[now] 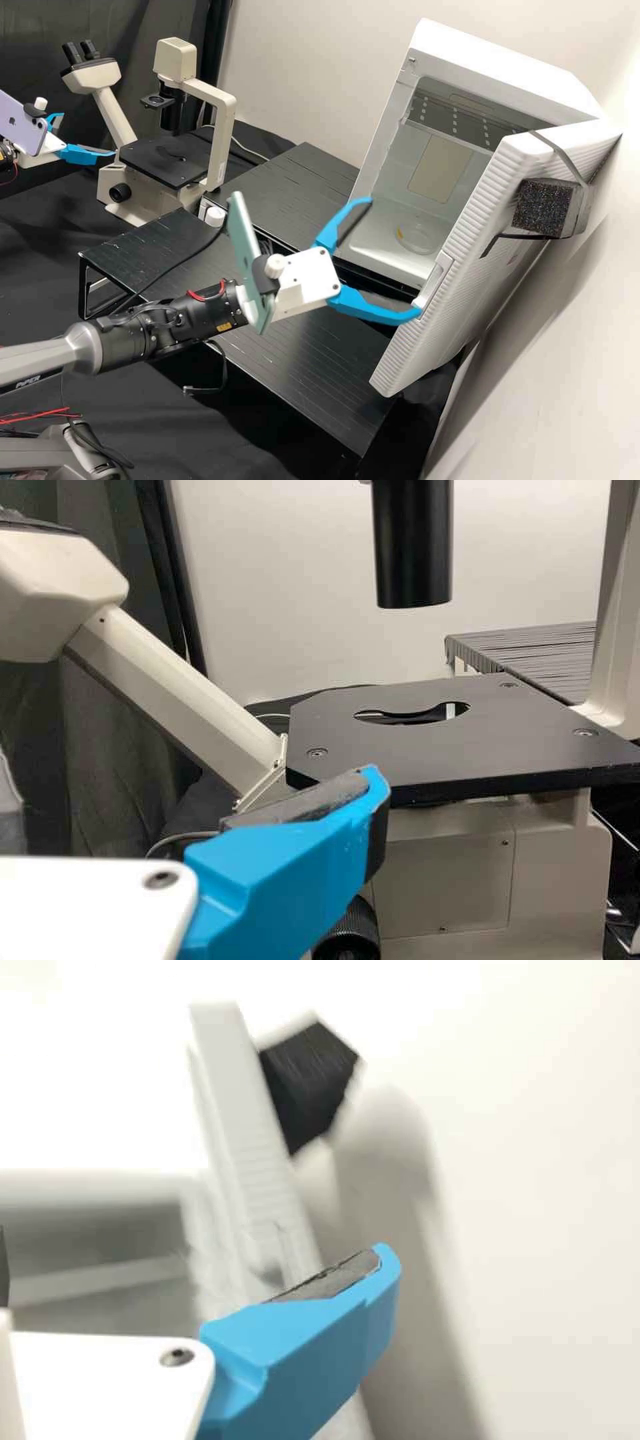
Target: Open the incubator door.
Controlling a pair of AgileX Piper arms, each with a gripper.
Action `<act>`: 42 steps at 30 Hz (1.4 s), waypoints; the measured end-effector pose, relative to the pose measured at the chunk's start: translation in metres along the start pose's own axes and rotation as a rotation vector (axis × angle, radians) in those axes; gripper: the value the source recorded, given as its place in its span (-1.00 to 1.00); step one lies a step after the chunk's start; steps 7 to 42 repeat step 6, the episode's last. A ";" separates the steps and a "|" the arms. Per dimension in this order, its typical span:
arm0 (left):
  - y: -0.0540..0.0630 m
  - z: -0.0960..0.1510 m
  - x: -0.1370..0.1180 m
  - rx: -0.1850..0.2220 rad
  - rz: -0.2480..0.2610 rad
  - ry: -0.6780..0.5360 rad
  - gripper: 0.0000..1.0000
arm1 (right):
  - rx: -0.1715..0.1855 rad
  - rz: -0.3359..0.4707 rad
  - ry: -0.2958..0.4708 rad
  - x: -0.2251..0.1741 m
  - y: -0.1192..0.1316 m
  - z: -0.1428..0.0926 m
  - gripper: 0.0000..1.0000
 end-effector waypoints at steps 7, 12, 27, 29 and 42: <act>0.000 0.000 0.000 0.000 0.000 0.000 1.00 | 0.135 -0.068 0.181 -0.008 -0.004 -0.010 1.00; 0.000 0.000 0.000 0.000 0.000 0.000 1.00 | 0.135 -0.068 0.181 -0.008 -0.004 -0.010 1.00; 0.000 0.000 0.000 0.000 0.000 0.000 1.00 | 0.135 -0.068 0.181 -0.008 -0.004 -0.010 1.00; 0.000 0.000 0.000 0.000 0.000 0.000 1.00 | 0.135 -0.068 0.181 -0.008 -0.004 -0.010 1.00; 0.000 0.000 0.000 0.000 0.000 0.000 1.00 | 0.135 -0.068 0.181 -0.008 -0.004 -0.010 1.00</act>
